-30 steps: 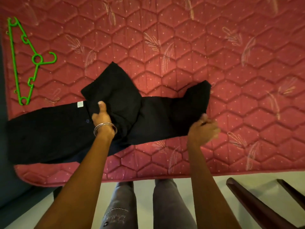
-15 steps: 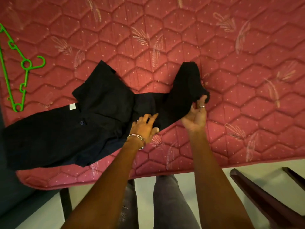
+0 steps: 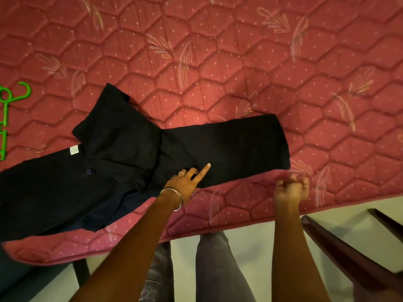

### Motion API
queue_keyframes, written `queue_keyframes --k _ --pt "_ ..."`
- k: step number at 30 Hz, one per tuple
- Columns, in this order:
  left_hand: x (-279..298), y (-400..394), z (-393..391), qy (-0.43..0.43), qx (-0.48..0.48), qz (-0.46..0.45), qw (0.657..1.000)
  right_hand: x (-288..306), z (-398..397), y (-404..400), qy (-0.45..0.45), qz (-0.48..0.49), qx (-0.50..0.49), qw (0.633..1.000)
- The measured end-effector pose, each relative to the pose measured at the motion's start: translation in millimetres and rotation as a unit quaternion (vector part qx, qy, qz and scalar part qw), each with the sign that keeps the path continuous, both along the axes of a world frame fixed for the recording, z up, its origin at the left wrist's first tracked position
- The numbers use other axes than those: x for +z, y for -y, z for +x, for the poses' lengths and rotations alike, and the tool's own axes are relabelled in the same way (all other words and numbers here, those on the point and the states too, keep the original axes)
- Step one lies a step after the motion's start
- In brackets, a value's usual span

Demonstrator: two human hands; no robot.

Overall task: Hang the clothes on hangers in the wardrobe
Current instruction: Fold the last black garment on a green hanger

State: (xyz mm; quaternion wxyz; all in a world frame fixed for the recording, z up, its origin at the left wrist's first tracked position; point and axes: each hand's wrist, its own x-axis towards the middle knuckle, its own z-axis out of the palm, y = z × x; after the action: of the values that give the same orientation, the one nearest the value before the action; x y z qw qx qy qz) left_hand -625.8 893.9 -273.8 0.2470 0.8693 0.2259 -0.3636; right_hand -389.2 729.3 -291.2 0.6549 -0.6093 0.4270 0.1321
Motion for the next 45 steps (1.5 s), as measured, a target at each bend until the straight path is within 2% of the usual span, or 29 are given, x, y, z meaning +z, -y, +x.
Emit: queue_keyframes --k 1,2,3,4,5,6,8,11,12,13,15,16,19,22,24,25,26,28,29,30,31,32,33,35,37,39,41,43,45 --pt "-3.9 3.6 -3.9 -0.010 0.010 -0.012 1.000 -4.9 -2.6 4.0 0.000 -0.051 0.021 0.998" --pt "-7.3 4.4 -5.3 -0.007 0.036 0.003 0.999 -10.9 -2.5 3.9 0.025 -0.157 0.077 0.984" --pt "-9.7 5.2 -7.1 0.015 0.093 0.018 0.995 -13.3 -6.1 2.1 0.076 -0.279 0.165 0.943" --pt "-15.7 5.3 -9.1 0.056 0.161 0.042 0.984 -17.2 -10.4 -1.9 0.149 -0.358 0.272 0.881" --pt "-18.8 3.3 -10.6 0.092 0.225 0.075 0.967 -16.1 -17.7 -10.0 0.238 -0.393 0.388 0.799" --pt "-20.3 0.6 -12.5 0.108 0.266 0.108 0.952 -17.5 -26.9 -19.2 0.305 -0.377 0.503 0.715" --pt "-23.4 -7.5 -14.3 0.047 0.300 0.113 0.946 -21.2 -43.2 -44.0 0.368 -0.304 0.690 0.543" --pt "-33.6 -17.8 -20.3 -0.021 0.256 0.079 0.963 -46.6 -43.0 -64.8 0.411 -0.308 0.824 0.239" --pt "-38.1 -21.3 -24.4 -0.014 0.238 0.075 0.968 -56.8 -27.2 -68.2 0.411 -0.321 0.836 0.172" --pt "-42.3 -25.3 -28.9 0.000 0.223 0.074 0.972 -68.1 -8.8 -70.3 0.412 -0.332 0.838 0.137" --pt "-47.8 -35.6 -39.2 0.035 0.229 0.060 0.971 -76.8 24.5 -74.0 0.410 -0.365 0.825 0.136" --pt "-51.8 -40.8 -45.0 0.043 0.246 0.047 0.967 -79.0 35.4 -75.4 0.394 -0.388 0.818 0.160" --pt "-57.6 -50.4 -52.6 0.036 0.255 0.007 0.966 -76.5 48.4 -80.2 0.306 -0.467 0.784 0.269" --pt "-58.0 -50.1 -50.6 0.006 0.233 0.028 0.972 -63.8 15.0 -101.5 0.233 -0.538 0.705 0.398" --pt "-58.0 -47.0 -48.6 -0.008 0.212 0.048 0.976 -51.5 -34.0 -118.5 0.275 -0.526 0.669 0.447" --pt "-58.1 -47.4 -47.4 -0.007 0.210 0.046 0.977 -48.4 -62.7 -123.9 0.325 -0.470 0.697 0.433" --pt "-56.9 -47.8 -46.8 -0.005 0.214 0.033 0.976 -48.6 -89.6 -123.2 0.386 -0.391 0.750 0.368" --pt "-50.8 -54.6 -46.1 -0.004 0.230 0.007 0.973 -57.8 -110.6 -106.0 0.489 -0.226 0.832 0.136" --pt "-45.2 -58.1 -45.2 -0.004 0.240 -0.010 0.971 -67.6 -97.0 -95.4 0.513 -0.190 0.836 0.030" --pt "-37.0 -62.4 -45.2 0.026 0.260 -0.025 0.965 -76.9 -75.0 -86.8 0.526 -0.204 0.826 -0.021" --pt "-26.9 -65.8 -44.9 0.101 0.282 -0.029 0.954 -82.1 -50.6 -77.7 0.512 -0.254 0.820 -0.001" --pt "-14.8 -69.2 -46.7 0.192 0.299 -0.006 0.935 -83.2 -27.9 -72.5 0.477 -0.322 0.815 0.064" --pt "-4.4 -71.5 -49.1 0.278 0.310 0.038 0.908 -80.3 -5.8 -68.0 0.416 -0.386 0.810 0.148" --pt "8.1 -78.4 -61.9 0.357 0.333 0.203 0.849 -67.6 17.8 -67.6 0.297 -0.462 0.788 0.279" --pt "14.2 -90.8 -70.4 0.293 0.452 0.341 0.770 -57.9 13.2 -78.6 0.219 -0.484 0.775 0.342" --pt "23.5 -108.5 -76.4 0.157 0.644 0.362 0.656 -44.9 -10.2 -95.8 0.200 -0.489 0.756 0.386" --pt "32.7 -128.3 -83.2 0.008 0.787 0.281 0.549 -37.1 -38.3 -110.8 0.201 -0.479 0.737 0.432" --pt "22.4 -151.0 -104.4 -0.074 0.847 0.160 0.501 -27.4 -67.1 -122.4 0.227 -0.462 0.724 0.460" --pt "14.5 -165.3 -125.8 -0.052 0.879 0.045 0.472 -19.9 -94.8 -131.0 0.247 -0.439 0.718 0.480"
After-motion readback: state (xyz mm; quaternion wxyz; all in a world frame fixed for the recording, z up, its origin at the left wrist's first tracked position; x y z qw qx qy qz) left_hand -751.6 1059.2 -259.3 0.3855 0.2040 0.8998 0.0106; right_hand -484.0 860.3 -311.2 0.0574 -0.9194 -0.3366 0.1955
